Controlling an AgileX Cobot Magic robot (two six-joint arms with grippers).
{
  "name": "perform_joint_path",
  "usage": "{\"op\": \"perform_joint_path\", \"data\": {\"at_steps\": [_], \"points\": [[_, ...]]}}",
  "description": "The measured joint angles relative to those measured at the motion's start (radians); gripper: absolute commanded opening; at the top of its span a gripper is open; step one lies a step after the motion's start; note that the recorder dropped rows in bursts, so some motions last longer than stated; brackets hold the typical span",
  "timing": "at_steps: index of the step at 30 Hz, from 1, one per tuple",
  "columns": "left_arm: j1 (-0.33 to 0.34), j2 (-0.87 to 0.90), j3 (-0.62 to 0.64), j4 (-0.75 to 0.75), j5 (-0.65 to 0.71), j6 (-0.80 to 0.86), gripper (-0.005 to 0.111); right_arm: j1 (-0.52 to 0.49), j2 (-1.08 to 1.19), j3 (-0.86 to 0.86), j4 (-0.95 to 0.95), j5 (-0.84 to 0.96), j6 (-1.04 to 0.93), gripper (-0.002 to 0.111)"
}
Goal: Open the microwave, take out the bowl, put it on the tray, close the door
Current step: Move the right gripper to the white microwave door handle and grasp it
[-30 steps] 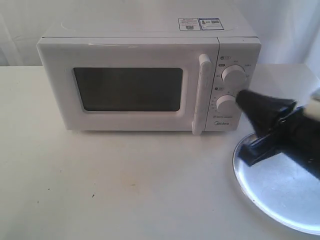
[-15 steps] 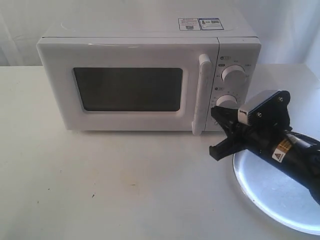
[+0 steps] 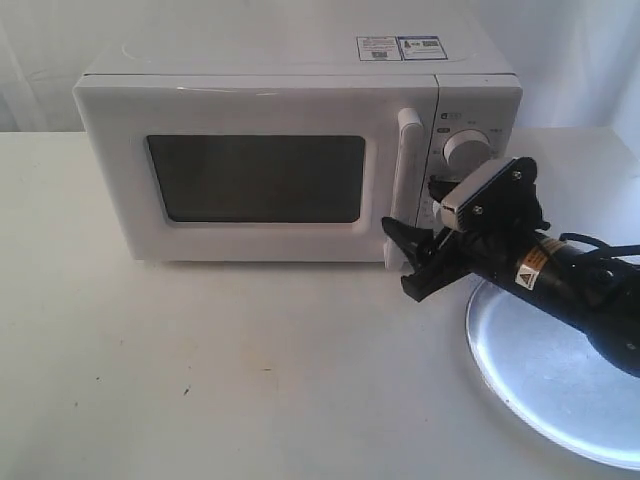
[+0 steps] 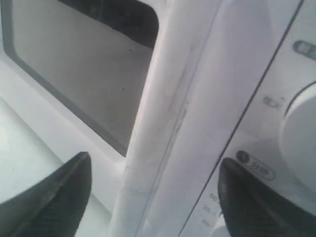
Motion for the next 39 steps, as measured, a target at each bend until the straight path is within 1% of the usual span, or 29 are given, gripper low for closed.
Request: {"op": "perform_joint_path", "data": {"at_steps": [2, 5, 6, 7, 9, 10, 25, 39], "points": [[0.000, 0.000, 0.000, 0.000, 0.000, 0.000, 0.000, 0.010, 0.028, -0.021, -0.020, -0.002, 0.001, 0.065], [0.000, 0.000, 0.000, 0.000, 0.000, 0.000, 0.000, 0.022, 0.076, -0.047, -0.040, 0.002, 0.003, 0.049], [0.000, 0.000, 0.000, 0.000, 0.000, 0.000, 0.000, 0.025, 0.087, -0.052, -0.059, 0.004, 0.003, 0.038], [0.000, 0.000, 0.000, 0.000, 0.000, 0.000, 0.000, 0.028, 0.099, -0.061, -0.088, 0.006, 0.000, 0.030], [0.000, 0.000, 0.000, 0.000, 0.000, 0.000, 0.000, 0.024, 0.103, -0.075, -0.111, 0.012, -0.019, 0.008], [0.000, 0.000, 0.000, 0.000, 0.000, 0.000, 0.000, 0.016, 0.103, -0.080, -0.119, 0.017, -0.029, 0.000], [0.000, 0.000, 0.000, 0.000, 0.000, 0.000, 0.000, -0.015, 0.111, -0.099, -0.240, -0.007, -0.019, 0.000], [0.000, 0.000, 0.000, 0.000, 0.000, 0.000, 0.000, -0.015, 0.111, -0.091, -0.240, -0.017, 0.032, 0.000]]}}
